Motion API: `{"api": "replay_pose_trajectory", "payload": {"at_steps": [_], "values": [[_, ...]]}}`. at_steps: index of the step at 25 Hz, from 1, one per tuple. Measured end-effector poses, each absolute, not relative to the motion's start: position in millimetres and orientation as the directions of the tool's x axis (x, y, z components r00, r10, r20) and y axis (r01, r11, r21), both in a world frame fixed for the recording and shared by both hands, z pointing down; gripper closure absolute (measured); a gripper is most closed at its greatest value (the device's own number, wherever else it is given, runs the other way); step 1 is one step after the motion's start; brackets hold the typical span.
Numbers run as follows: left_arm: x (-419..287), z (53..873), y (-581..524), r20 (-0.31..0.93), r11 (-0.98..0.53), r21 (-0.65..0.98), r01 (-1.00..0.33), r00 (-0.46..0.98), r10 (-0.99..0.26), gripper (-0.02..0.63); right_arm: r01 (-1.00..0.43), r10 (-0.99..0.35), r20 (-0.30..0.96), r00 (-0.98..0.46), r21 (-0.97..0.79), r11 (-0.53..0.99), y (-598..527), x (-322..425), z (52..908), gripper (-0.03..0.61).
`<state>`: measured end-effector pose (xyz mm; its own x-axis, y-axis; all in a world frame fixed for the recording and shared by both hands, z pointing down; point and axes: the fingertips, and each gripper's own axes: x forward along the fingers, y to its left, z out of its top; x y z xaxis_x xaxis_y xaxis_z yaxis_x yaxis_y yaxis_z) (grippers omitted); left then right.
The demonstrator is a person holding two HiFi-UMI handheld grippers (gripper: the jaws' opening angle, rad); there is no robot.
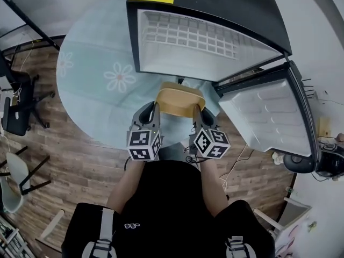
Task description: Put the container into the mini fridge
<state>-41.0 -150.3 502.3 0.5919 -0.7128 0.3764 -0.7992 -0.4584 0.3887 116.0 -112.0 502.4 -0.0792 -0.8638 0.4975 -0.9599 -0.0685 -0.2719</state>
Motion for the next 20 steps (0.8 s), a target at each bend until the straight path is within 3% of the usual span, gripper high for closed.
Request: {"api": "replay_pose_trajectory", "payload": {"at_steps": [20], "values": [[-19.8,522.4,-216.8,0.446,-0.380,0.314,-0.870,0.488,-0.750,0.589,-0.955,-0.837,0.520,-0.168,-0.296,0.008,-186.6,138.6,524.2,0.537]]}}
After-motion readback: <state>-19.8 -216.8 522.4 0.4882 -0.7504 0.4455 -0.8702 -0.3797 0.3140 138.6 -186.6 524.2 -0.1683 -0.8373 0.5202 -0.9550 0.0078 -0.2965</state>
